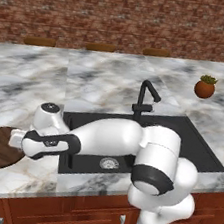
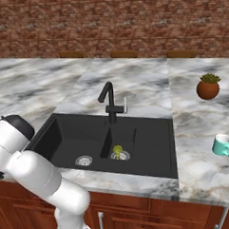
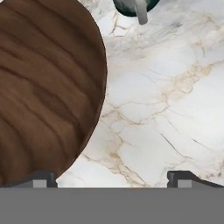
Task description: Clear the mugs and bowl far away from the sink.
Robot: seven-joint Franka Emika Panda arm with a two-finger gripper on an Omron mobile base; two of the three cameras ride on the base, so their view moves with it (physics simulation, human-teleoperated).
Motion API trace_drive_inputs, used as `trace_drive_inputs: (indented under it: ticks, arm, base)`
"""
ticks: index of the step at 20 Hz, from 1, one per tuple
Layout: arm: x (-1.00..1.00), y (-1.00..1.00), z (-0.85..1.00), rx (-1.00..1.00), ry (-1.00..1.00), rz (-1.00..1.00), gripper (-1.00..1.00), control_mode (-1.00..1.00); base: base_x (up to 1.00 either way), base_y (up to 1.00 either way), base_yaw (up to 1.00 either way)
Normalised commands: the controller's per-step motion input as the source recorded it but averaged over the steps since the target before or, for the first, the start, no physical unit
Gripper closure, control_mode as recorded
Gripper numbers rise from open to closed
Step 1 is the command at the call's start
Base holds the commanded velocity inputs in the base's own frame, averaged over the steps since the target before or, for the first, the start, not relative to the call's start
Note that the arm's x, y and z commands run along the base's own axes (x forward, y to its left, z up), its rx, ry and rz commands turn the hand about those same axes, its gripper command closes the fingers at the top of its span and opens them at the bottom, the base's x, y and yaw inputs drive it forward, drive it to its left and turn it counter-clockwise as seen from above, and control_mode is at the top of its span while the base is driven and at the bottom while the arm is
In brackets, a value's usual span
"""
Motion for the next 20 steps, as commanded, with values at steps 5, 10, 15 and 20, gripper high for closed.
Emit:
trace_drive_inputs:
  ticks: [5,10,15,20]
  arm:
    - [0.09,0.16,-0.1,0.0,0.0,0.0,-1.0,-1.0]
    - [0.12,0.21,-0.14,0.0,0.0,0.0,-1.0,-1.0]
    - [0.16,0.23,-0.17,0.0,0.0,0.0,-1.0,-1.0]
    - [0.19,0.23,-0.14,0.0,0.0,0.0,-1.0,-1.0]
  base:
    - [0.0,0.0,0.0]
    - [0.0,0.0,0.0]
    - [0.0,0.0,0.0]
    - [0.0,0.0,0.0]
